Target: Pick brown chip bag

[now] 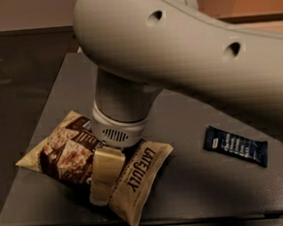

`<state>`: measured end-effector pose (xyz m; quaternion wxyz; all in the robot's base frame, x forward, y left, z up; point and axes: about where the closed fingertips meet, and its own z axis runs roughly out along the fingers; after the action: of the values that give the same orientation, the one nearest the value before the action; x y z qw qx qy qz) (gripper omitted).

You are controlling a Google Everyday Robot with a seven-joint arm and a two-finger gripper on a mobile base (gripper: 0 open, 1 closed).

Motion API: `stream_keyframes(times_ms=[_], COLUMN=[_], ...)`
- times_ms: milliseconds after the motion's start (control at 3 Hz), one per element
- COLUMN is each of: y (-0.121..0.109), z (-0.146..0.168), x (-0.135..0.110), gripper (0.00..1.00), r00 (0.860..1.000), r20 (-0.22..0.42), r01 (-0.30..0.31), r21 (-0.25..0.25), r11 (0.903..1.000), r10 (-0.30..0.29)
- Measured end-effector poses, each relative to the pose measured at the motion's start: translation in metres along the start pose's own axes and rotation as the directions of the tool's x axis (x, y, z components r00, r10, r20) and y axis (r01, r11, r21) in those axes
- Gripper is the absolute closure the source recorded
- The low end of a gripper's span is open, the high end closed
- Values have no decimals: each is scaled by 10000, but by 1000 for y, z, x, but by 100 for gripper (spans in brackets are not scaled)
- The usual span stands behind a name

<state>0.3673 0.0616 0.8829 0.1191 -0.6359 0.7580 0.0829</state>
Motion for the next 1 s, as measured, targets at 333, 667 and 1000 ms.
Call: stream_keyframes(times_ms=[333,667,1000], y=[-9,-24,-29], z=[10,26,38], x=[-13,-15,-12], gripper=[0,0,0], r00=[9974,9918,9904], r20=[286,344,99], r01=[-688,-1264,-1378], r21=[737,1293,1250], r11=[9949,9835,9825], r10=[669,1229,1376])
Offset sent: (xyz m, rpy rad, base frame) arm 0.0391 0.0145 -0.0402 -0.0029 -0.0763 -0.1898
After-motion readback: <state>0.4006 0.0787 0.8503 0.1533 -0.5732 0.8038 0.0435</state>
